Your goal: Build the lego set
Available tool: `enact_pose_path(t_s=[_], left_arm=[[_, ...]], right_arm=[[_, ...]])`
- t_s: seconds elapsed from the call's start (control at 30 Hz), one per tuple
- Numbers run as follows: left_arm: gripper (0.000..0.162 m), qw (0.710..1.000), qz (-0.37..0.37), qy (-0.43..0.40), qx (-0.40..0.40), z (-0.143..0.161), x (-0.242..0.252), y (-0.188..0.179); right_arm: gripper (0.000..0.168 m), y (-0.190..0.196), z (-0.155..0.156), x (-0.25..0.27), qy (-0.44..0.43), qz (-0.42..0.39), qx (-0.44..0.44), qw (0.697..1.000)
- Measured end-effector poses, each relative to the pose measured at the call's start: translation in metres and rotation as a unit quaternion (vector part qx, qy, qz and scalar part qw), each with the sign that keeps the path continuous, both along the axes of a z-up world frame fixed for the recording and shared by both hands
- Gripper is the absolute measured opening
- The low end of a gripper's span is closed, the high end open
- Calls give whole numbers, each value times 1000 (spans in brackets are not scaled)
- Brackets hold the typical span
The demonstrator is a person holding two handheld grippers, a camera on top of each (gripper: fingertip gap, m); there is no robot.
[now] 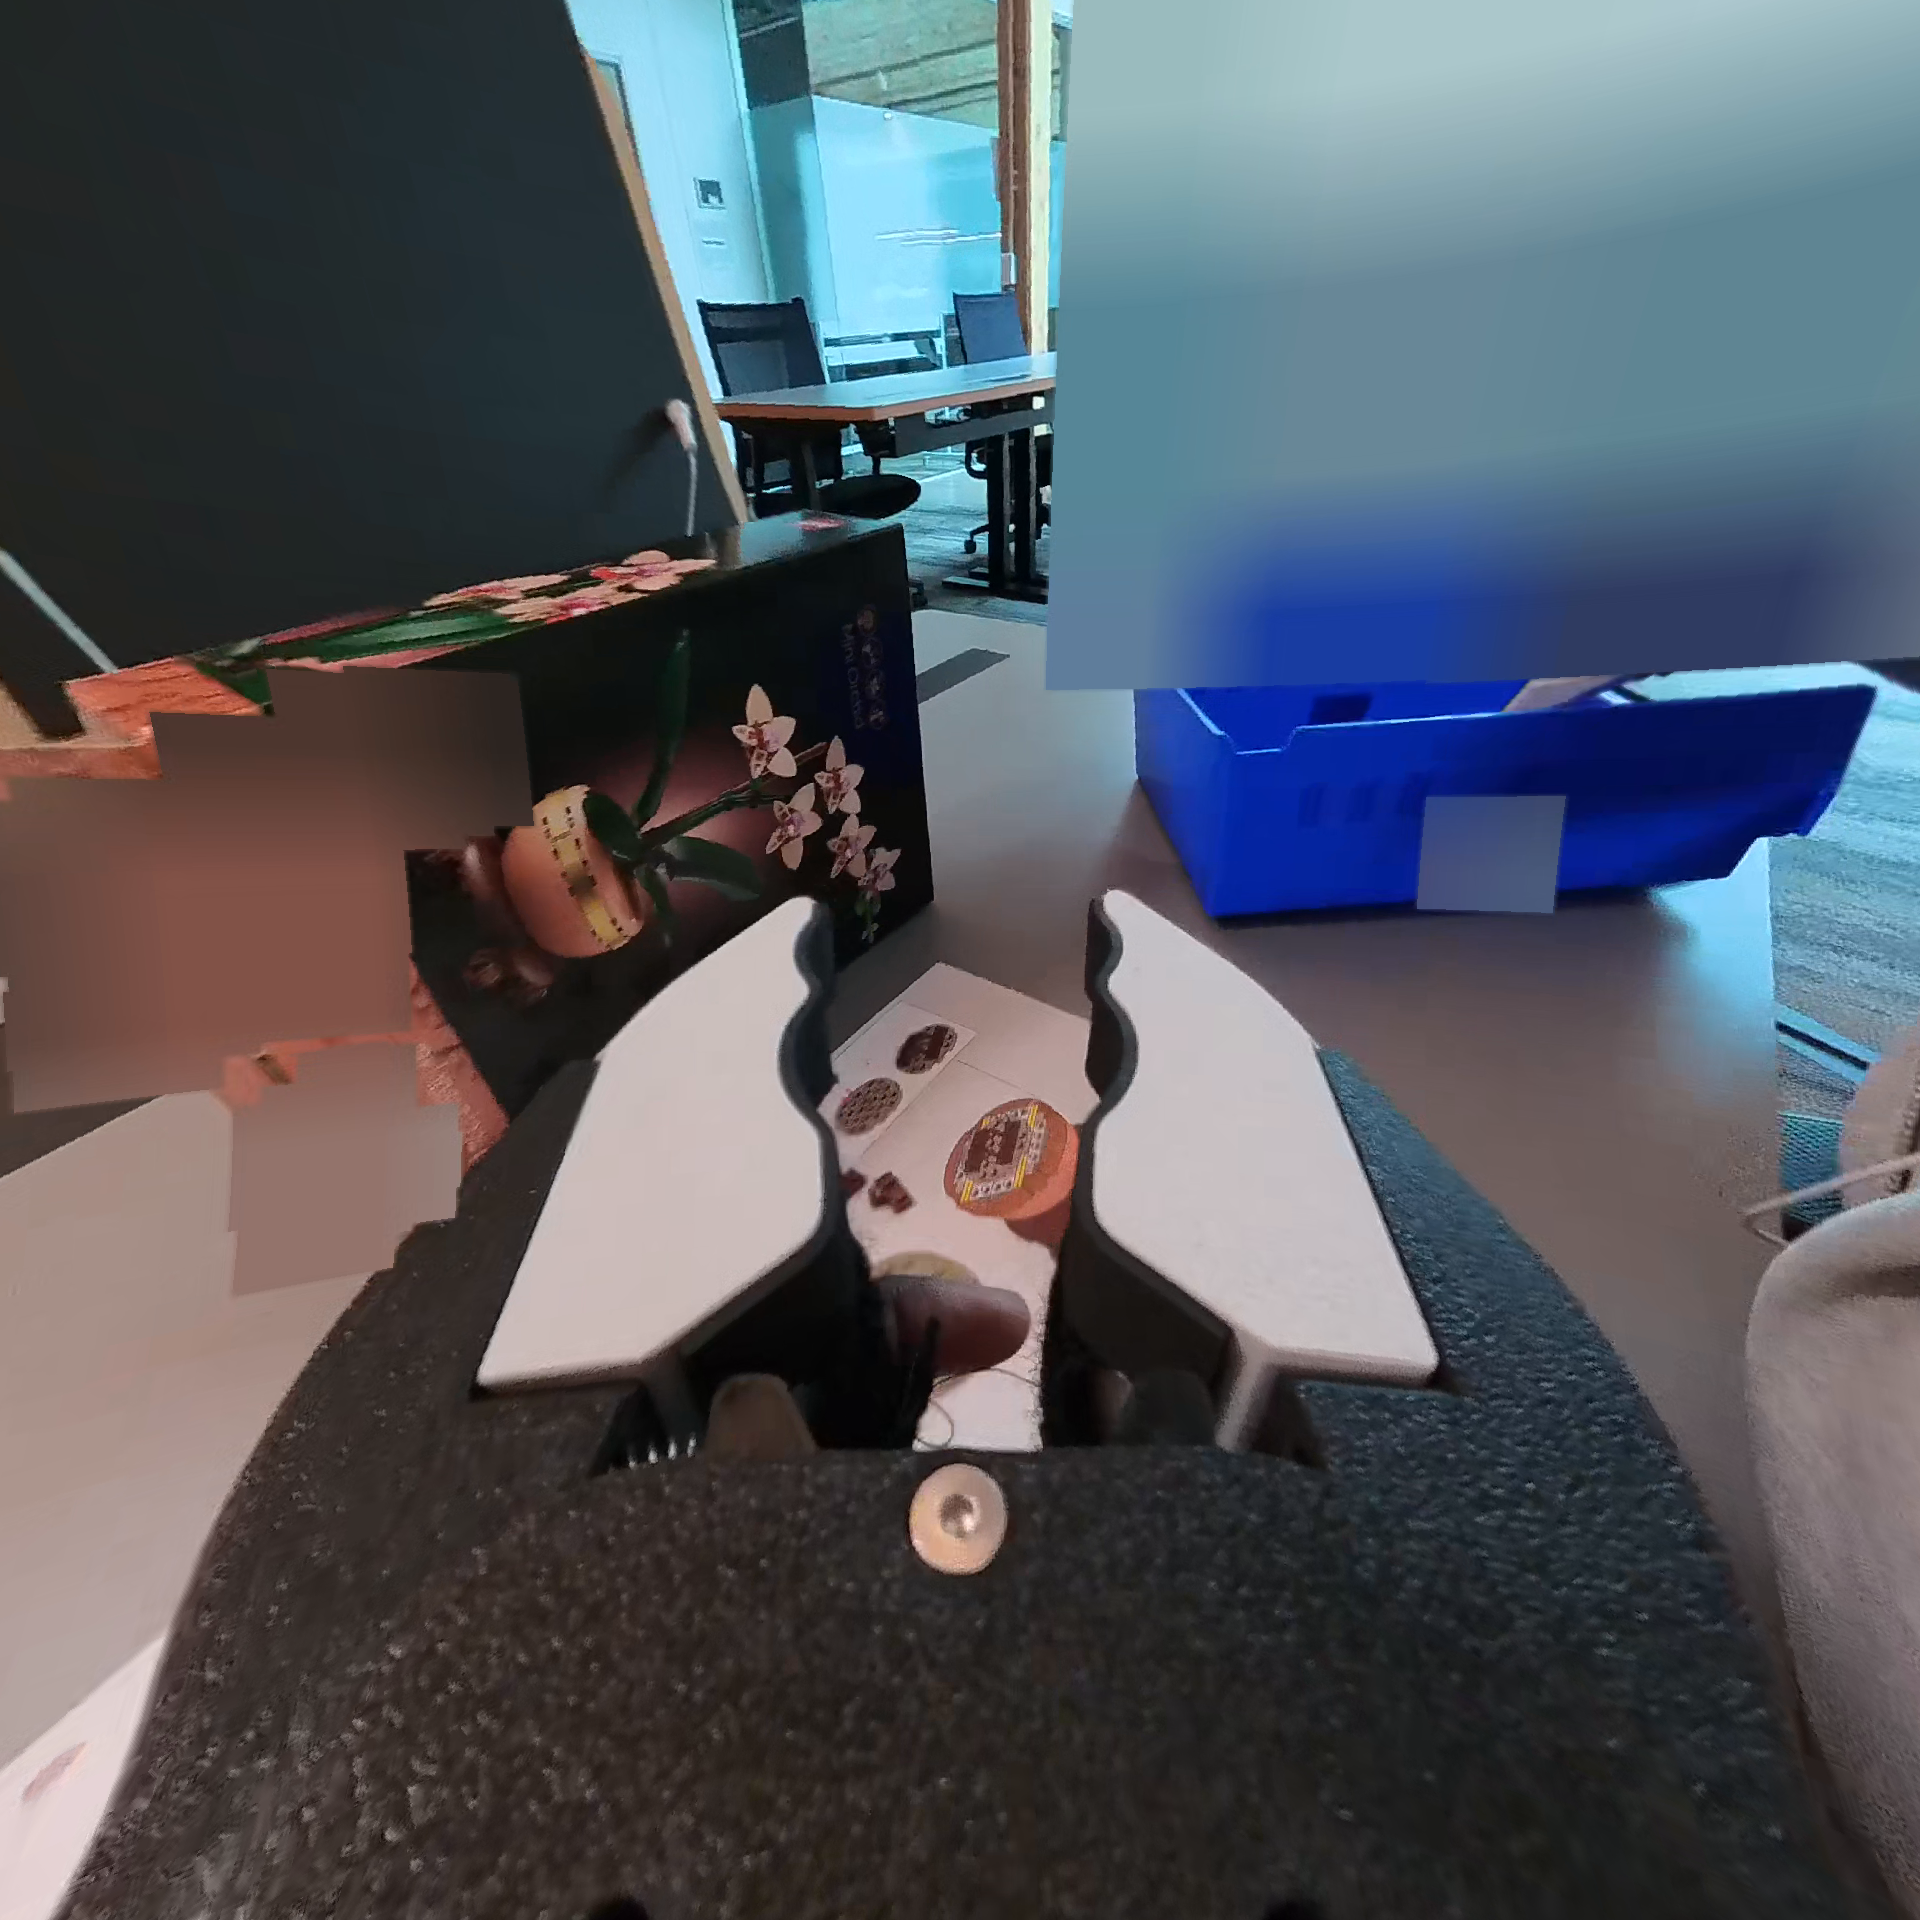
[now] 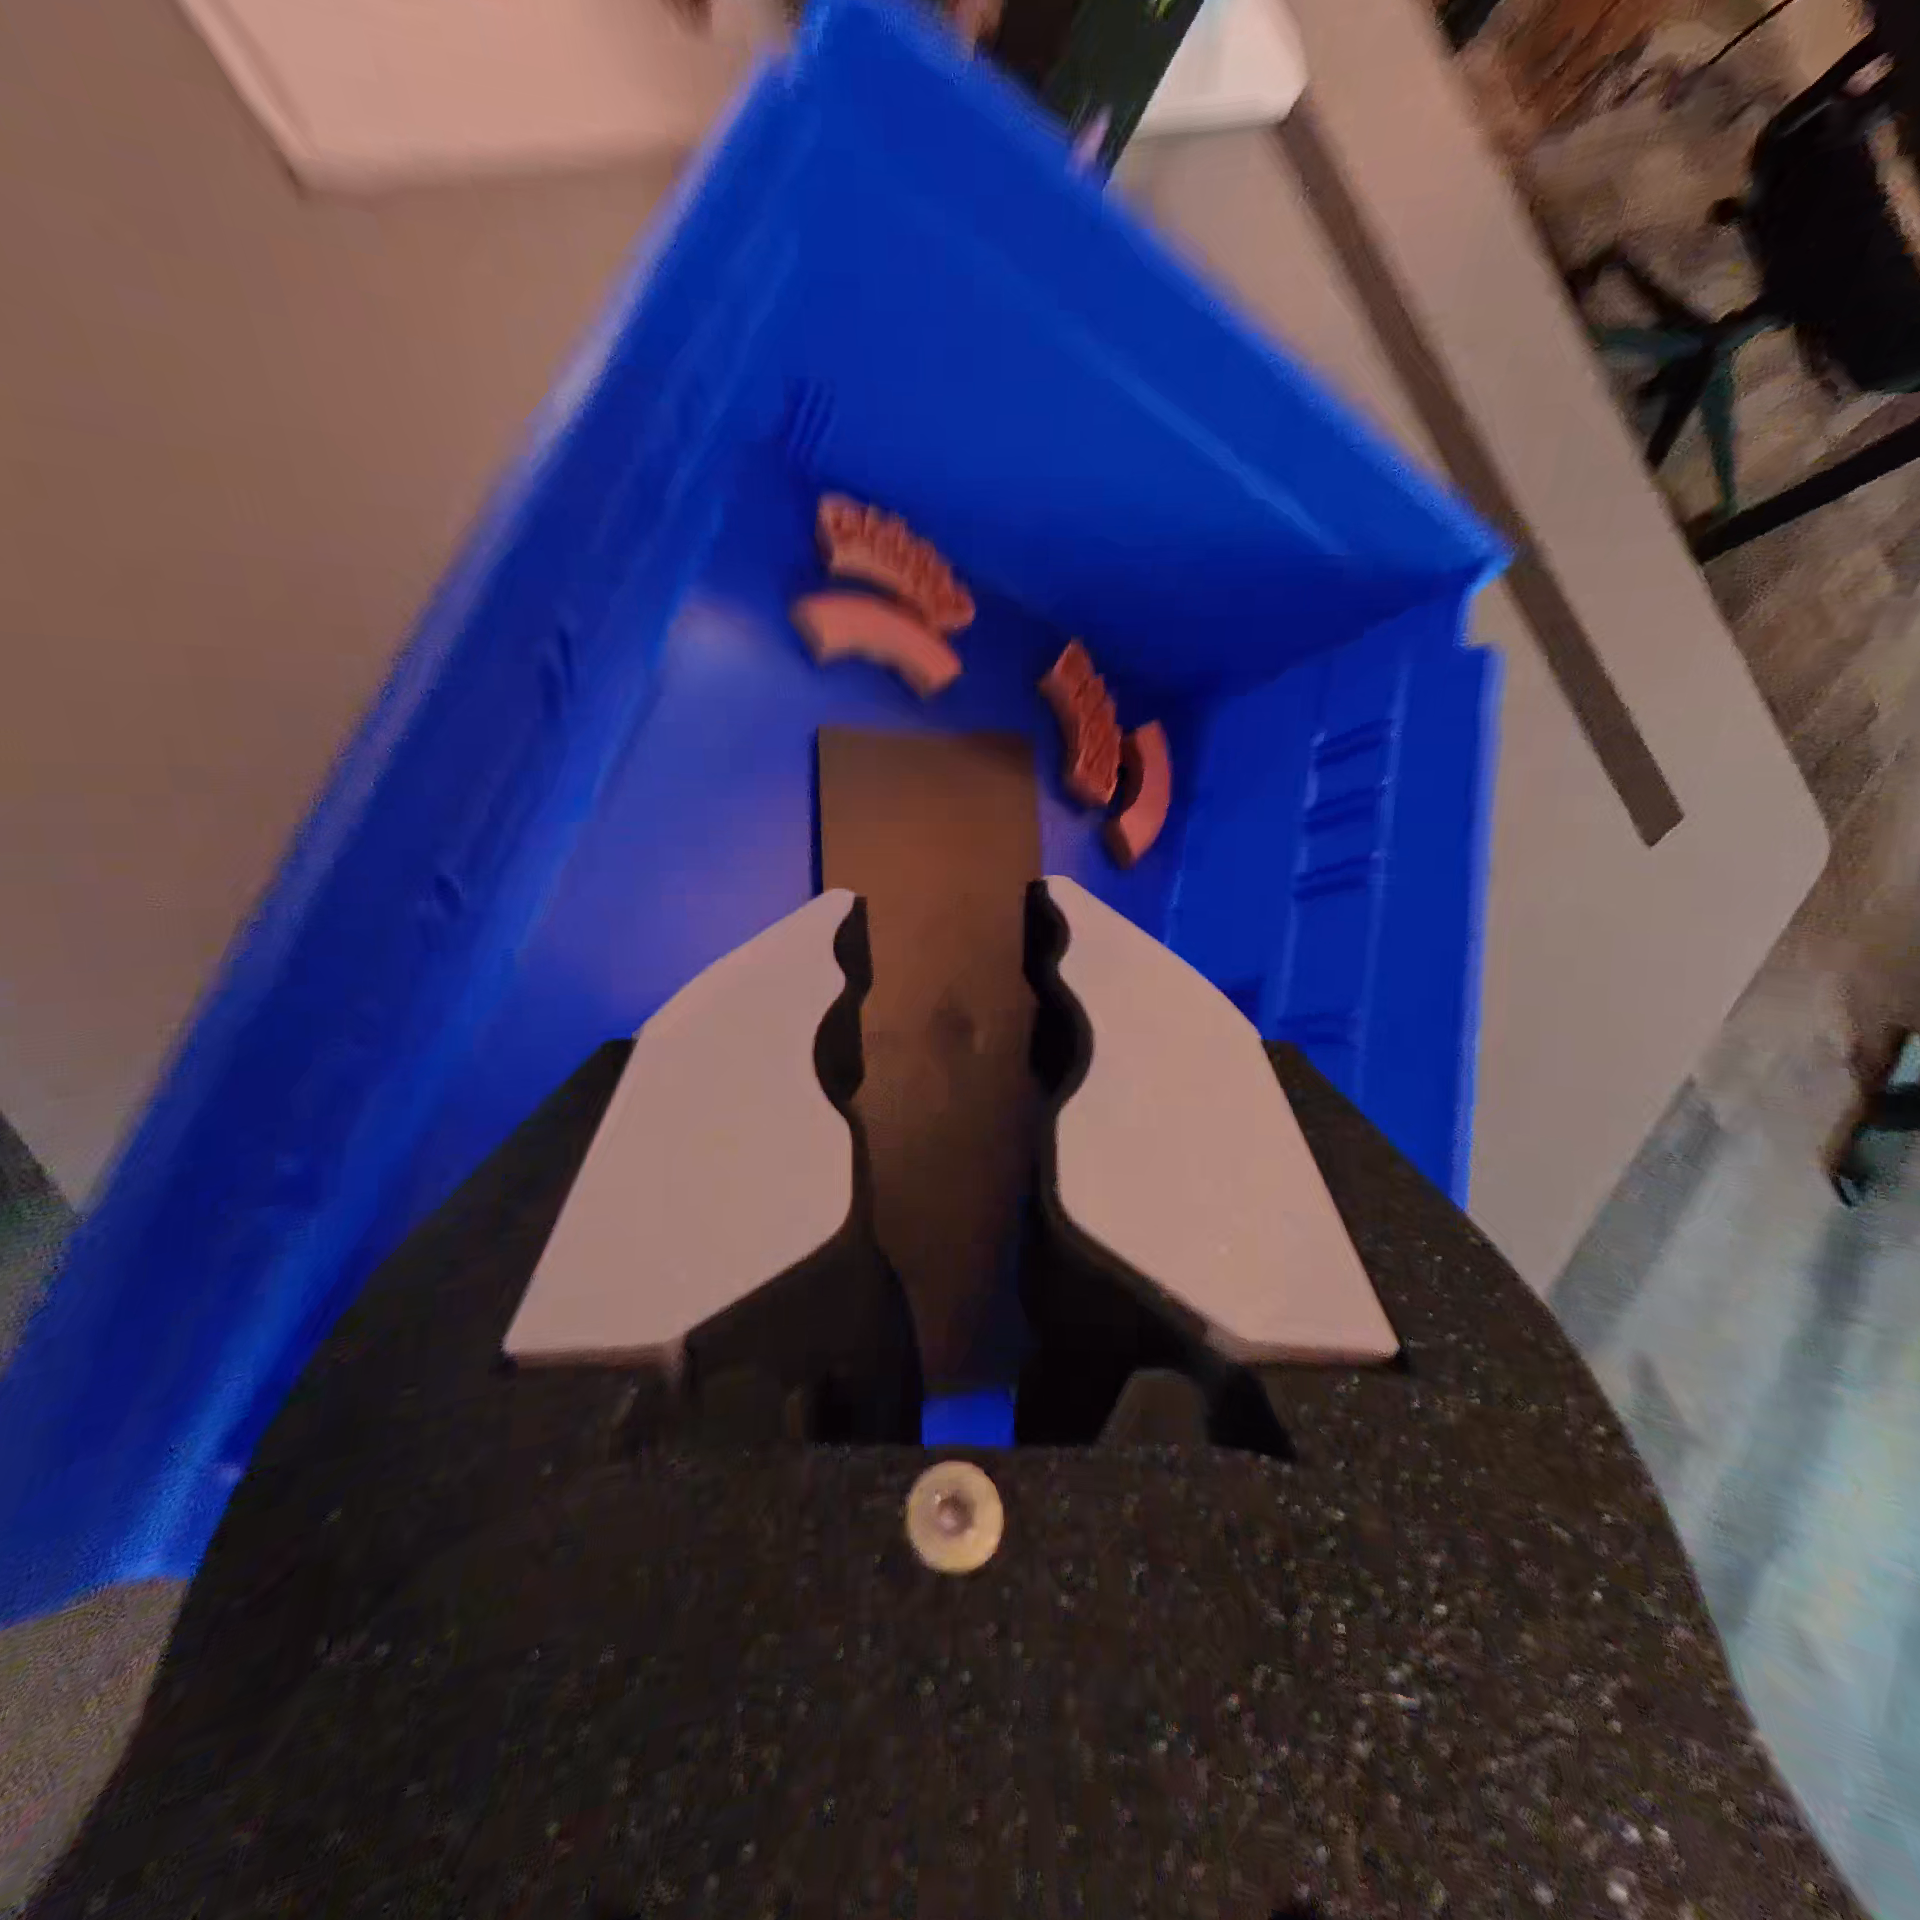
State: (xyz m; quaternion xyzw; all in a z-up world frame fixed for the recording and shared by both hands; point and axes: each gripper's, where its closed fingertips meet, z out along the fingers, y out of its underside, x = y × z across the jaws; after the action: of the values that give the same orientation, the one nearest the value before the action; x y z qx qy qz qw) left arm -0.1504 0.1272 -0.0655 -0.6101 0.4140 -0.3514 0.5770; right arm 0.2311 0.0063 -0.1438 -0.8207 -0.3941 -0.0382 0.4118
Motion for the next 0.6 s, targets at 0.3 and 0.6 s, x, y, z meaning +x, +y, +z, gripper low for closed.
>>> enact_pose_path(t_s=[0.3,0.6], left_arm=[[3,996,79,39,6,-2,-95,-23],[35,995,95,1,36,30,-186,-32]], right_arm=[[19,-2,138,-111,263,40,257,929],[10,9,177,-248,571,122,311,750]])
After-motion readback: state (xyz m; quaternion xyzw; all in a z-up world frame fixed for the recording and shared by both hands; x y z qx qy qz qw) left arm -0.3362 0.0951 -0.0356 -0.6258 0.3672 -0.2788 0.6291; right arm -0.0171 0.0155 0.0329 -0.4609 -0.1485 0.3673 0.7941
